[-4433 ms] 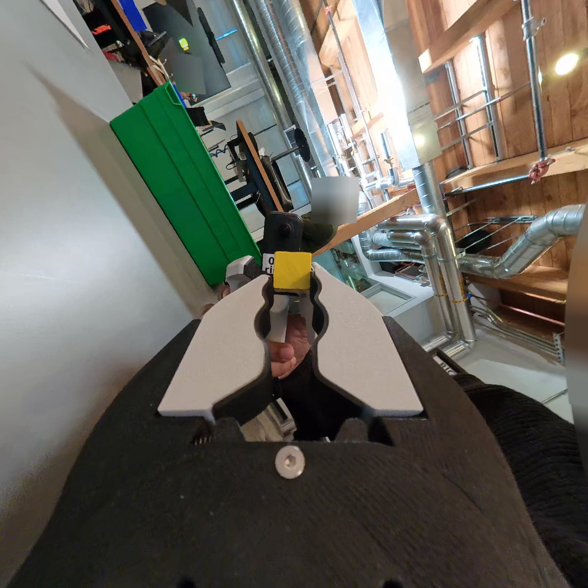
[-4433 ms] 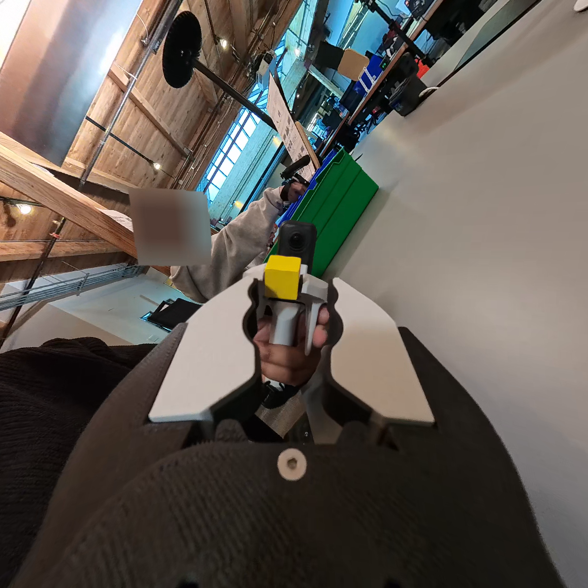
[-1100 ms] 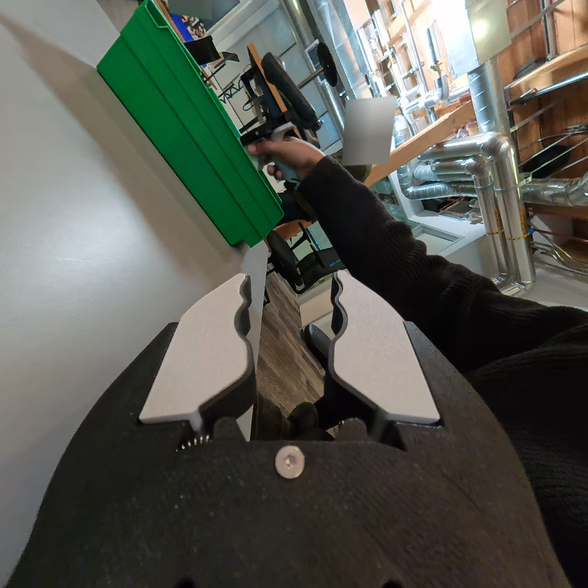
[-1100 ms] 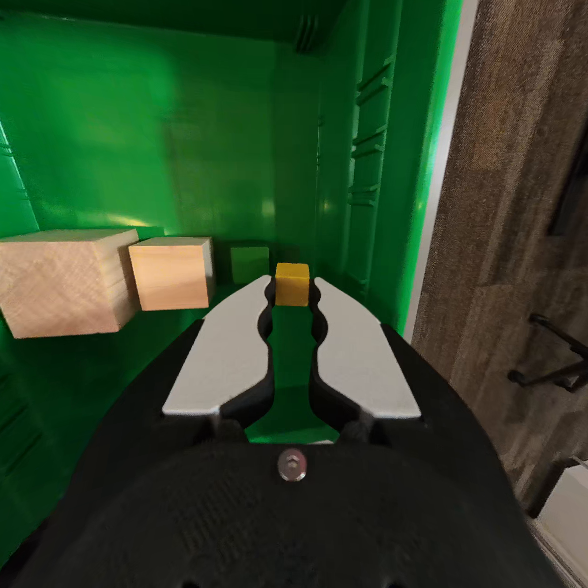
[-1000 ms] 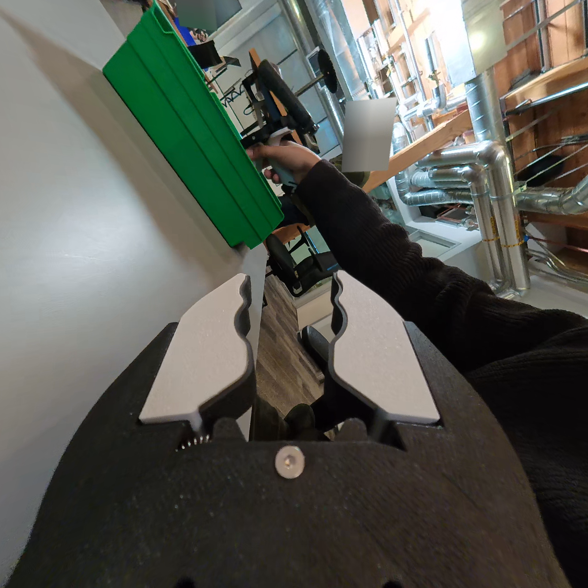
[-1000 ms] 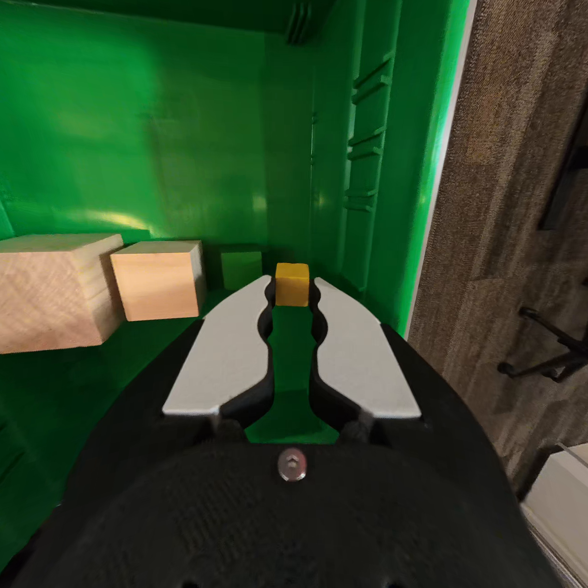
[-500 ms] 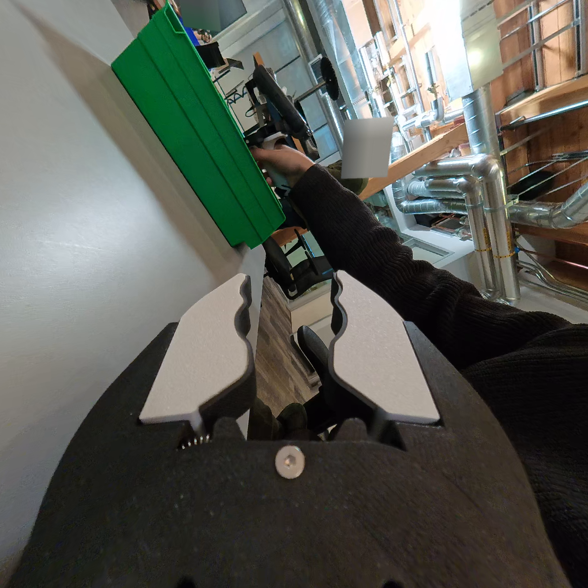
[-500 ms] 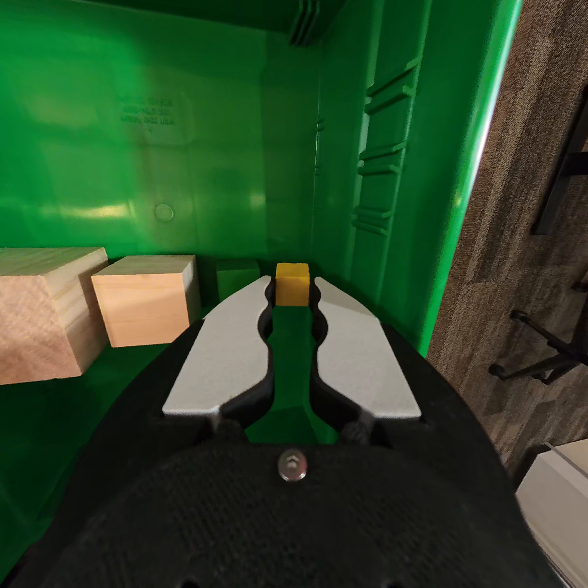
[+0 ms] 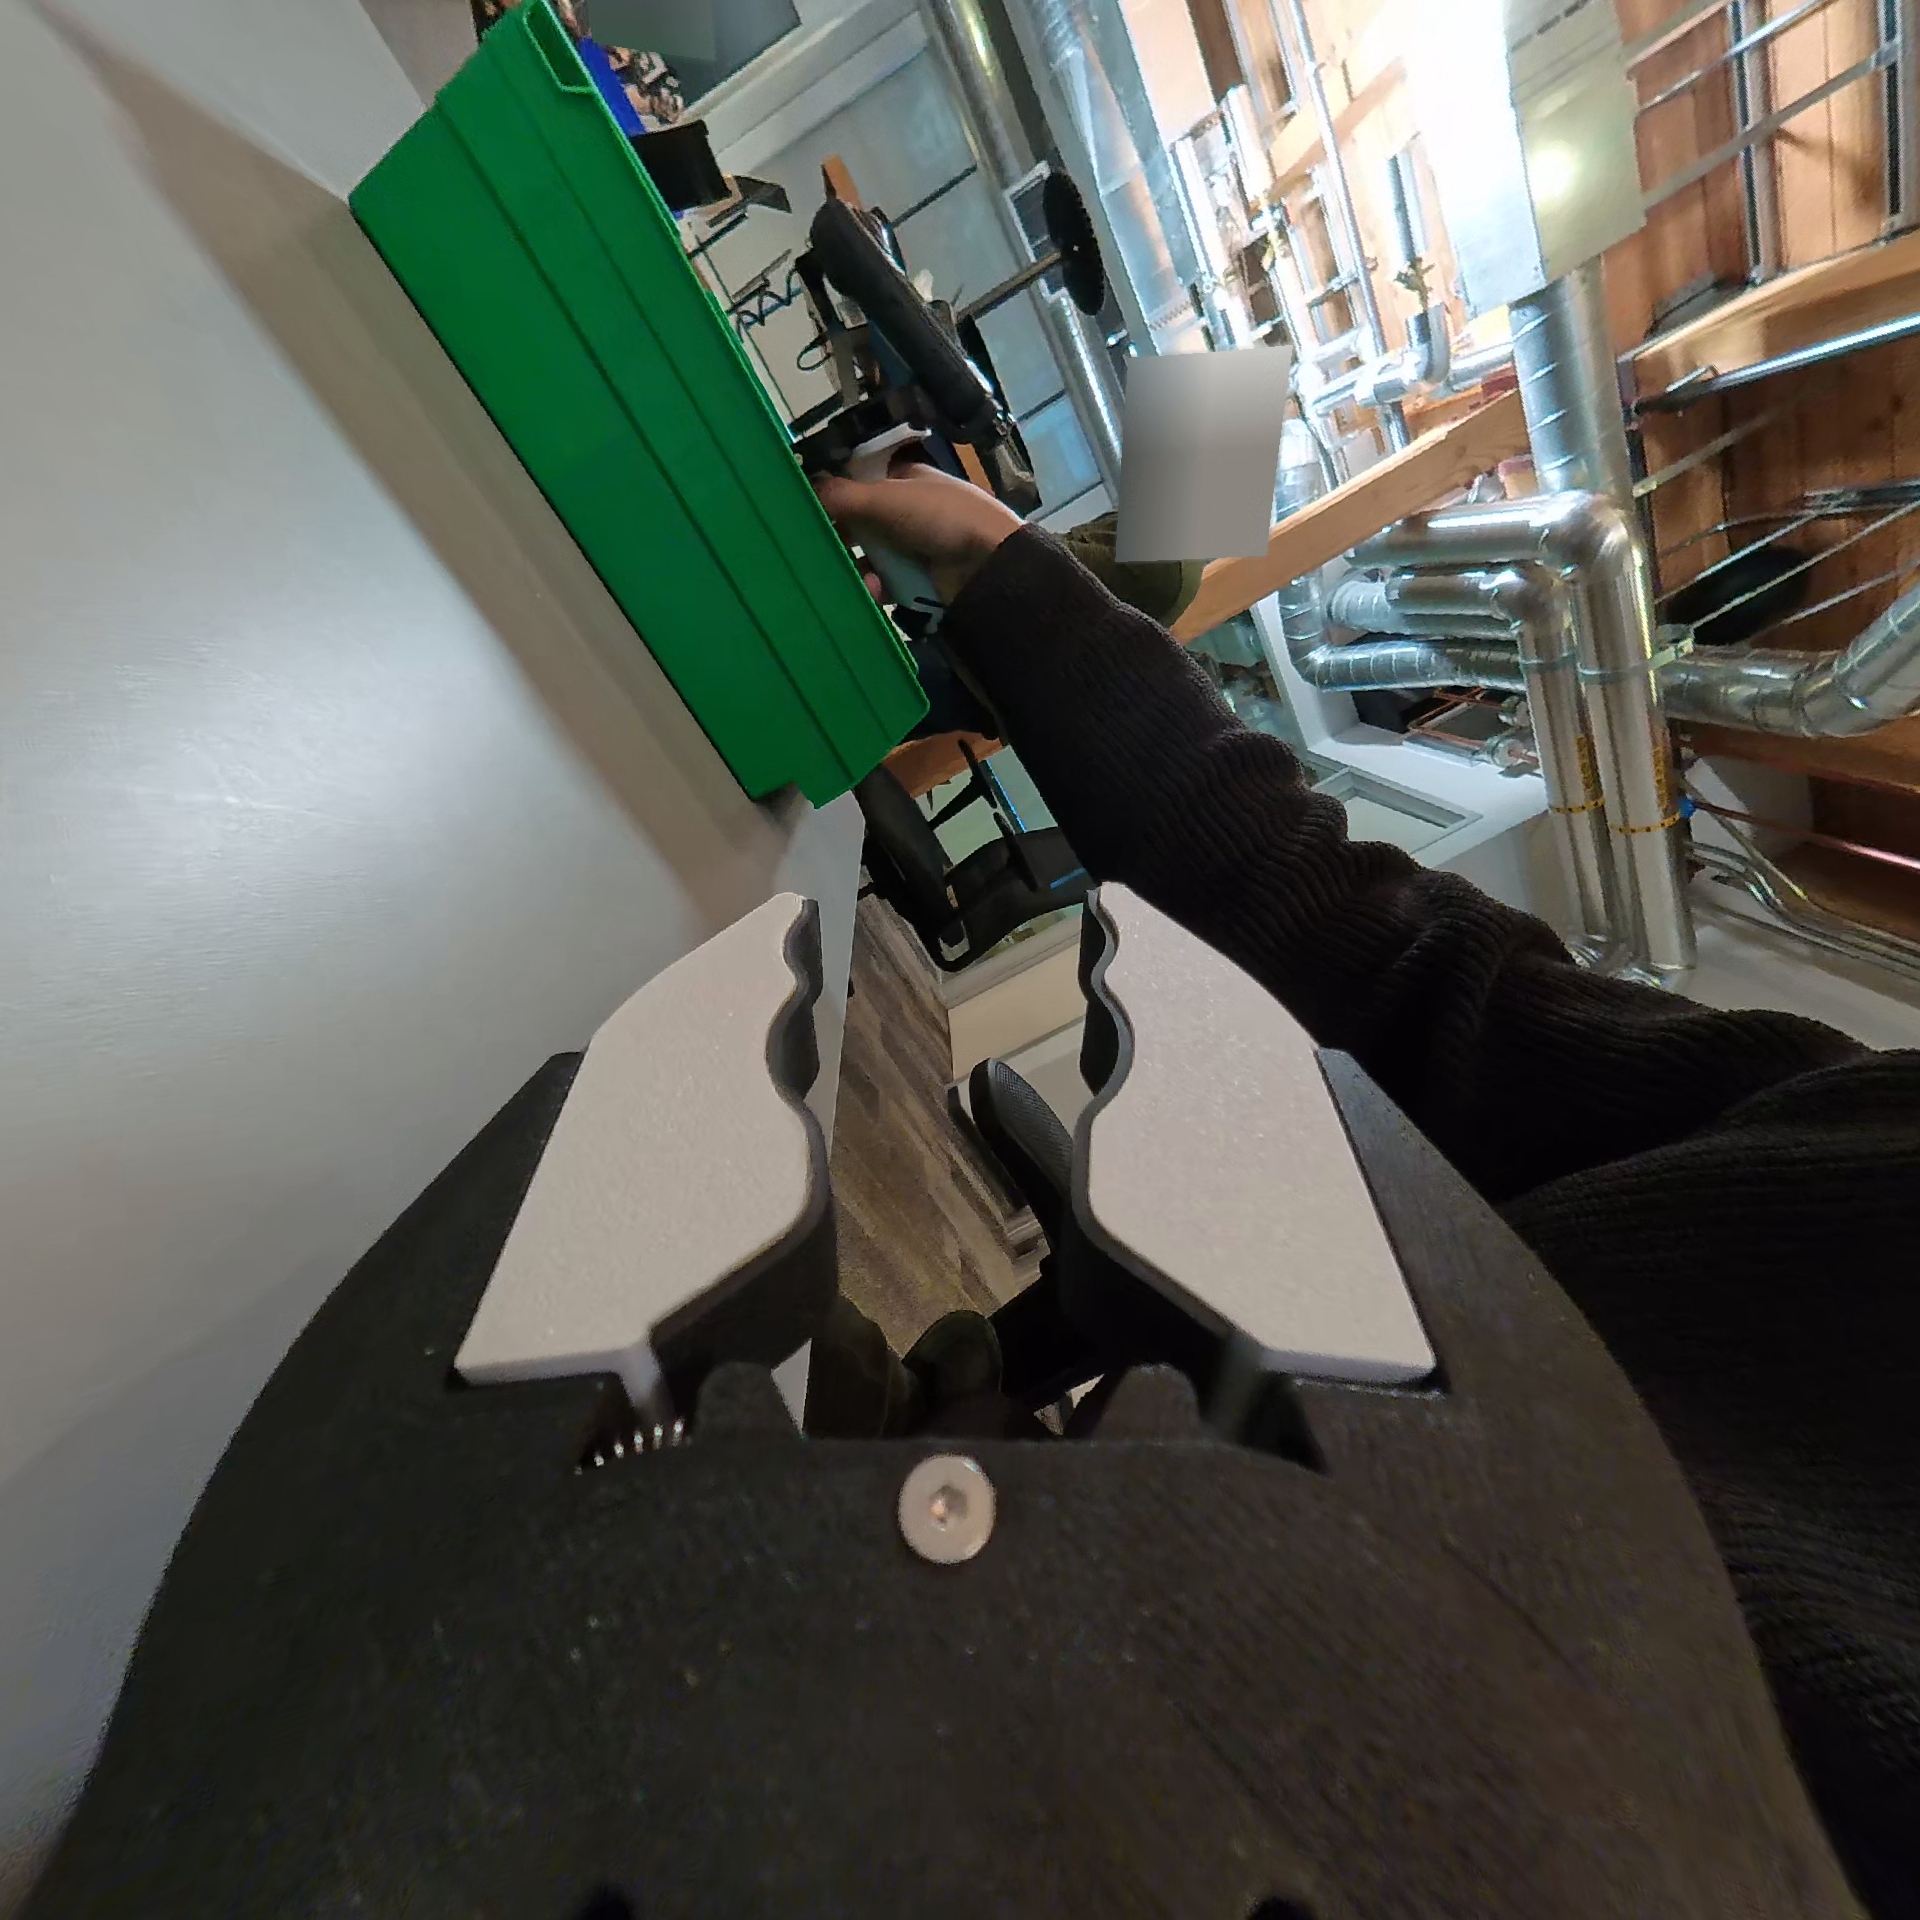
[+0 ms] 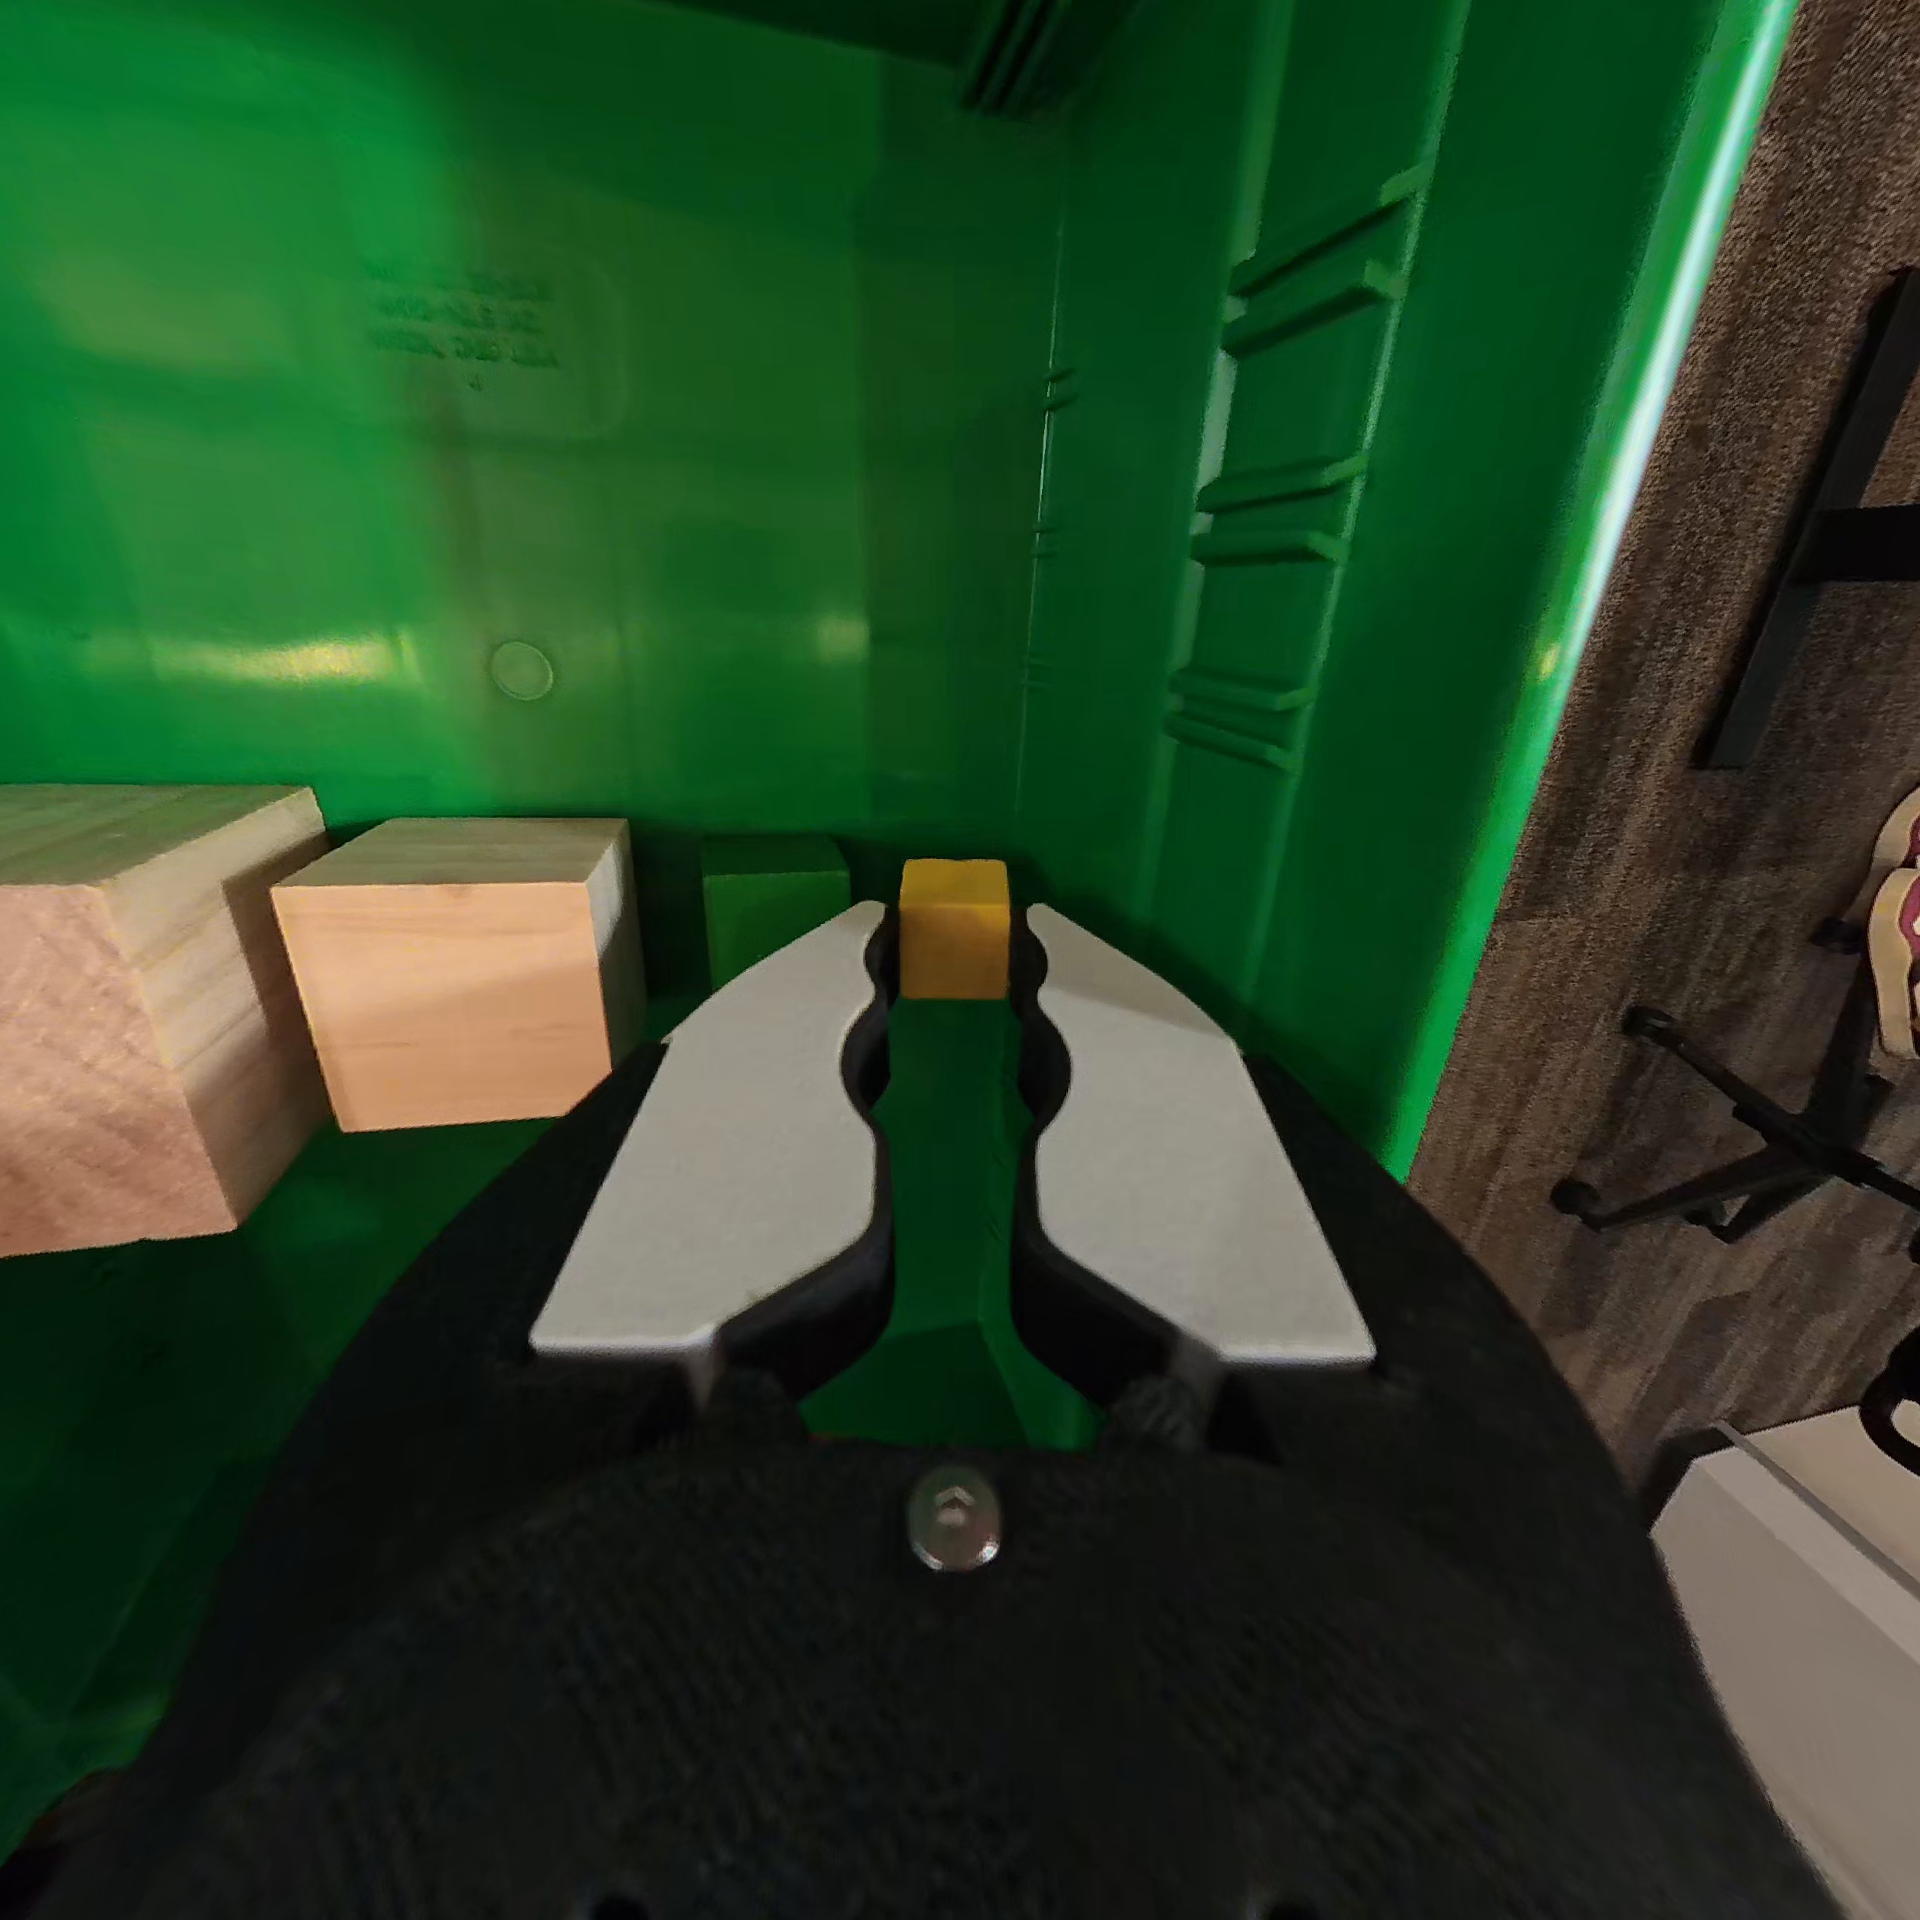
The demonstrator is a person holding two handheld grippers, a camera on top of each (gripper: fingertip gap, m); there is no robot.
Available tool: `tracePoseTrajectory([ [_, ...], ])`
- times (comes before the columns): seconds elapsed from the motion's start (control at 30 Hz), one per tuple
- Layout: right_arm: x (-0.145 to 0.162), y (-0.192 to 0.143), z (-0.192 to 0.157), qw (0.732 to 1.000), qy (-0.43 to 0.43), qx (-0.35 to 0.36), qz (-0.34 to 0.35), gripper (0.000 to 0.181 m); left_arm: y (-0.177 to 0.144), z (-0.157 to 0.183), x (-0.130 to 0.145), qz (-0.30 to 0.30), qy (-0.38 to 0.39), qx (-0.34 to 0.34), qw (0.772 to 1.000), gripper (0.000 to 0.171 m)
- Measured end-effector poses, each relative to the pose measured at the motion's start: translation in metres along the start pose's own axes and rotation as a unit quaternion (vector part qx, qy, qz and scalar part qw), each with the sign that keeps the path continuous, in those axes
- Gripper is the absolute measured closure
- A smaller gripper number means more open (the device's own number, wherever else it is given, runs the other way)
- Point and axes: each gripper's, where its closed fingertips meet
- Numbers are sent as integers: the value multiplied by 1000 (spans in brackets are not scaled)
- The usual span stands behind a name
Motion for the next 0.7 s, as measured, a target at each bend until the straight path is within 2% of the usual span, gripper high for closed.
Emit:
tracePoseTrajectory([
  [0.7, -5, -5, -3, 1000, -3, 11, 9, 157, 0, 0, 1, 1, -4, -1, 1000, 125],
])
Point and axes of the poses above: each gripper's, where its closed fingertips meet, y out along the fingers, x out of its underside, z = x × y across the jaws, and after that the axes turned 8 degrees about x, right-handed
